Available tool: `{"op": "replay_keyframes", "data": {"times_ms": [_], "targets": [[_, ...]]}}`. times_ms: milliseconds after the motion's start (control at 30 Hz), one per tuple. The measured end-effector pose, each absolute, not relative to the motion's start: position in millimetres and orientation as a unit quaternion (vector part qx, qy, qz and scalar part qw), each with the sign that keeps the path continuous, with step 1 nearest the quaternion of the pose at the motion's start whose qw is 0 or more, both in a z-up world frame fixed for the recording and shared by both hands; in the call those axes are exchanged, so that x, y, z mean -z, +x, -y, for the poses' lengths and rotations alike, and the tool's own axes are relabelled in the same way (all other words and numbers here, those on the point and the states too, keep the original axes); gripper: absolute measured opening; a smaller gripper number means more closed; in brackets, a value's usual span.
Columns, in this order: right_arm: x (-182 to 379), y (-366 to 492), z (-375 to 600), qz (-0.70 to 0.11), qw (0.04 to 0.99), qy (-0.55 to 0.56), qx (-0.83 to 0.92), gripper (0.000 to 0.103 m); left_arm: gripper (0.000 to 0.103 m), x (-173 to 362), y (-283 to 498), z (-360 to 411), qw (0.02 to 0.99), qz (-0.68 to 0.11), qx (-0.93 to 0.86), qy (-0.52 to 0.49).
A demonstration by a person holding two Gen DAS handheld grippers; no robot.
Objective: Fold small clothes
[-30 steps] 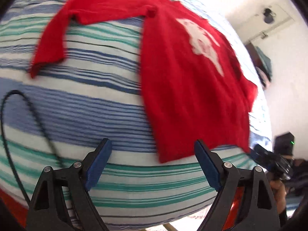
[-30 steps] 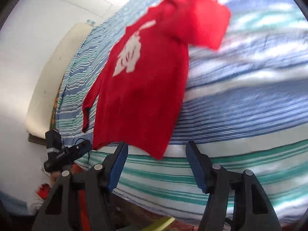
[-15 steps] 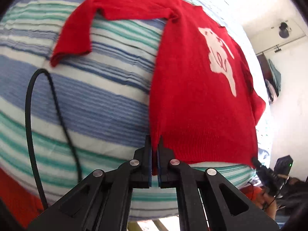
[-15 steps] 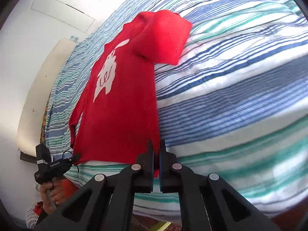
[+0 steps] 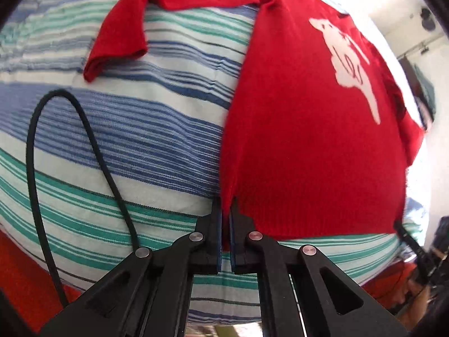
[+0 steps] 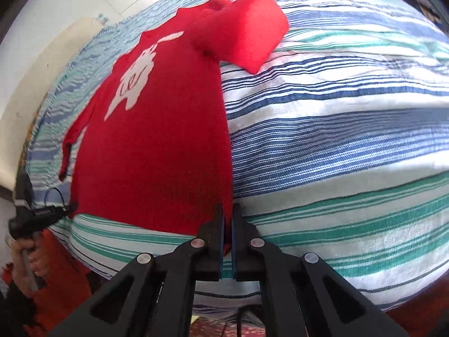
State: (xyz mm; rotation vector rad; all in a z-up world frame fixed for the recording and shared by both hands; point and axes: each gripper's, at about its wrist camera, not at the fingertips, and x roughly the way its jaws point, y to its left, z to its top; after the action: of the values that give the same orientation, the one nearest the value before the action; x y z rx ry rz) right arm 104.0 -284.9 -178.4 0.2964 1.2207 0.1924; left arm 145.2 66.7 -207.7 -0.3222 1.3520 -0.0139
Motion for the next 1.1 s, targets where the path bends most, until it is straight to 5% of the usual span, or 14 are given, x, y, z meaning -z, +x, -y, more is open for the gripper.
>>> {"op": "replay_keyframes", "data": {"times_ms": [167, 233, 300, 367, 633, 867, 933, 967, 1100], "targets": [[174, 99, 275, -0.559, 0.821, 0.085, -0.086, 0.005, 0.008, 202, 141, -52, 0.780, -0.619, -0.009, -0.090], [170, 94, 275, -0.551, 0.825, 0.079, -0.095, 0.018, 0.017, 200, 139, -49, 0.784, -0.617, -0.010, -0.071], [162, 88, 279, -0.547, 0.827, 0.082, -0.099, 0.052, 0.053, 195, 134, -48, 0.784, -0.619, -0.016, -0.046], [146, 79, 287, -0.538, 0.835, 0.078, -0.083, 0.056, 0.070, 185, 123, -53, 0.785, -0.618, -0.023, -0.035], [98, 107, 305, -0.488, 0.871, -0.018, -0.056, 0.056, 0.070, 162, 84, -95, 0.808, -0.577, -0.074, -0.091], [137, 214, 221, -0.443, 0.875, -0.180, -0.072, 0.055, 0.070, 153, 95, -93, 0.814, -0.562, -0.101, -0.104], [152, 238, 233, -0.463, 0.871, -0.153, -0.056, 0.032, 0.070, 152, 92, -96, 0.814, -0.563, -0.104, -0.101], [150, 245, 253, -0.473, 0.874, -0.099, -0.050, 0.007, 0.070, 151, 89, -99, 0.815, -0.562, -0.104, -0.101], [123, 213, 371, -0.431, 0.894, 0.118, 0.030, 0.008, 0.070, 146, 84, -102, 0.821, -0.550, -0.088, -0.127]]}}
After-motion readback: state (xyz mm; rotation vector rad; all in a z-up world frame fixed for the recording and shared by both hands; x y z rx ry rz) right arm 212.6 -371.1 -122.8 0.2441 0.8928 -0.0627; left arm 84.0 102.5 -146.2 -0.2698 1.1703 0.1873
